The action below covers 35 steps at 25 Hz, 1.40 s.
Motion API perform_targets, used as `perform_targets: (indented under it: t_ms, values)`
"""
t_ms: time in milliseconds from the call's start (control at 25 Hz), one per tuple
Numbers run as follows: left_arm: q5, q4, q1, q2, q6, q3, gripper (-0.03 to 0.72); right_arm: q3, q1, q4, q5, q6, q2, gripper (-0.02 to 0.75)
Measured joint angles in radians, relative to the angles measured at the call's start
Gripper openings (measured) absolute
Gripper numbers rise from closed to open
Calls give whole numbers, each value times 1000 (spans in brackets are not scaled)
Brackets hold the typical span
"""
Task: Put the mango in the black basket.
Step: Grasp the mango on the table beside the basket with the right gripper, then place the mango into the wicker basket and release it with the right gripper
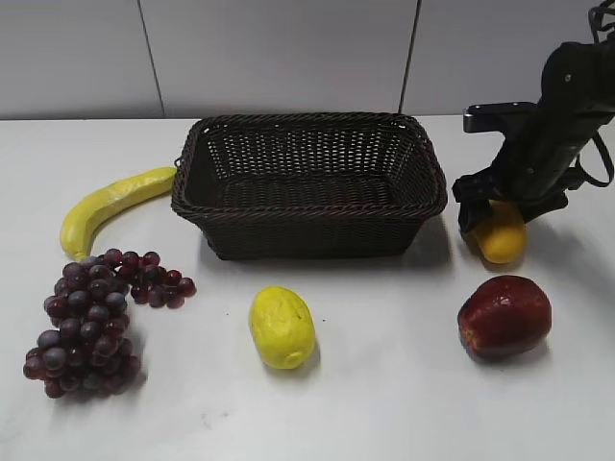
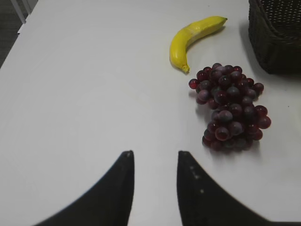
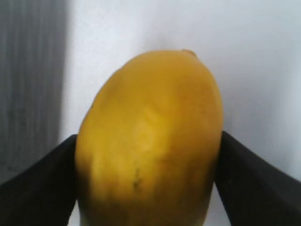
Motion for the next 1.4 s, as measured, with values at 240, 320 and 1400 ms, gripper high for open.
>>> perform_targets:
  t_ms: [240, 320, 1400]
  values:
    - [0, 0, 0, 0, 0, 0, 230, -38, 0, -12, 42, 0, 4, 584]
    - [0, 0, 0, 0, 0, 0, 230, -86, 1, -27, 109, 0, -5, 582]
    - [0, 0, 0, 0, 0, 0, 230, -497, 332, -16, 169, -29, 203, 581]
